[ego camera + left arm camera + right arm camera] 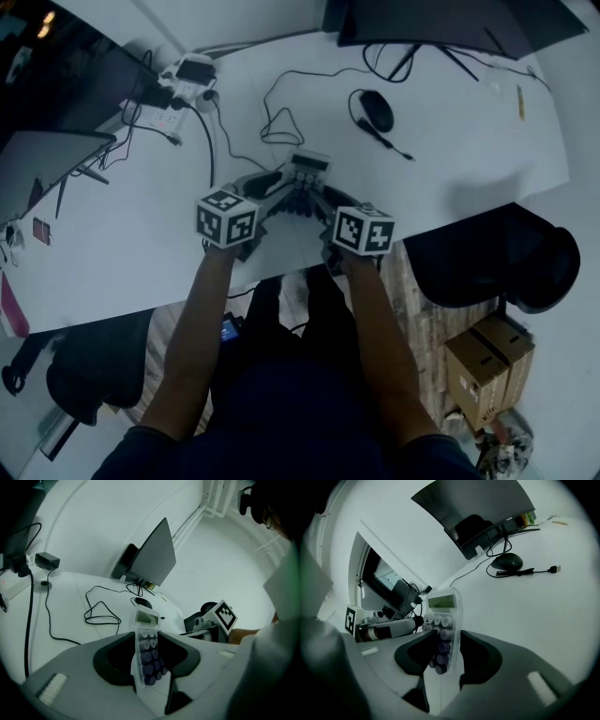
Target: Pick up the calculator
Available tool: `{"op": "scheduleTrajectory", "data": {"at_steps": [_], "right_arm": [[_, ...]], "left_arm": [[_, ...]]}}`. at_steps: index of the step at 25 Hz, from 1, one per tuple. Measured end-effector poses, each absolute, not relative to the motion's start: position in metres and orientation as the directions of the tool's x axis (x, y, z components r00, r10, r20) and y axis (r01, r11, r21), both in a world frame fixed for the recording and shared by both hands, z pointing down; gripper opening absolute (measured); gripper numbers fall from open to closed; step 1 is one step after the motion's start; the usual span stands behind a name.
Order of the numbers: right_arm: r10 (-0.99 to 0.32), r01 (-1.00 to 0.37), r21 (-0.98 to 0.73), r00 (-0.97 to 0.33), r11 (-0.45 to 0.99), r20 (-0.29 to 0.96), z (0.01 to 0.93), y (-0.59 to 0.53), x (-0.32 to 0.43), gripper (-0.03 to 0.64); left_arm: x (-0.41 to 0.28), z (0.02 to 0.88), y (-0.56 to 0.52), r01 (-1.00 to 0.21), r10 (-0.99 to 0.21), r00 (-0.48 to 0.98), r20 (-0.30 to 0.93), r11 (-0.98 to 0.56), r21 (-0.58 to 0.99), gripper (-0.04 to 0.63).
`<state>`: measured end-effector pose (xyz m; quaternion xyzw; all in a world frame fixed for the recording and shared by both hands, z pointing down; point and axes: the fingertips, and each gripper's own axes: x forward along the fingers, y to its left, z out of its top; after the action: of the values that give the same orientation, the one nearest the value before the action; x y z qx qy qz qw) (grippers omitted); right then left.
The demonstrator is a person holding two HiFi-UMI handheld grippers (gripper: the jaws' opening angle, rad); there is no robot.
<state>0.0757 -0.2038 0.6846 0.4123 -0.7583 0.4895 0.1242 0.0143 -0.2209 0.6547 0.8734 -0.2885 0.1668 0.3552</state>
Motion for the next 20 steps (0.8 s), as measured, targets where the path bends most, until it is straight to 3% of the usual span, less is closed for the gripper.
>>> {"op": "scheduleTrajectory", "data": {"at_steps": [11,12,13,14,15,20], "right_arm": [[-0.562,-0.735,-0.633,-0.638,0.242,0.526,0.631,-0.210,0.065,0.161],[-0.562,-0.724,-0.637,-0.652,0.264,0.509,0.622,-0.211,0.059,0.139],[-0.561,-0.720,-0.631,-0.662,0.289,0.498,0.612,-0.212,0.052,0.103],[-0.558,-0.729,-0.610,-0.660,0.312,0.504,0.604,-0.213,0.046,0.029],[-0.553,-0.747,-0.578,-0.648,0.329,0.523,0.599,-0.216,0.042,0.009],[-0.558,-0.795,-0.510,-0.599,0.330,0.574,0.594,-0.225,0.061,0.012]], "left_arm": [[0.010,0.603,-0.218,-0.592,-0.402,0.801,0.443,-0.642,0.487,0.135],[0.017,0.594,-0.213,-0.558,-0.382,0.826,0.415,-0.657,0.506,0.056],[0.025,0.585,-0.210,-0.532,-0.372,0.845,0.385,-0.669,0.520,0.028],[0.031,0.577,-0.208,-0.526,-0.381,0.849,0.366,-0.677,0.515,0.026],[0.033,0.573,-0.208,-0.537,-0.398,0.842,0.364,-0.682,0.496,0.009],[0.006,0.584,-0.211,-0.583,-0.421,0.811,0.407,-0.644,0.496,0.042]]}}
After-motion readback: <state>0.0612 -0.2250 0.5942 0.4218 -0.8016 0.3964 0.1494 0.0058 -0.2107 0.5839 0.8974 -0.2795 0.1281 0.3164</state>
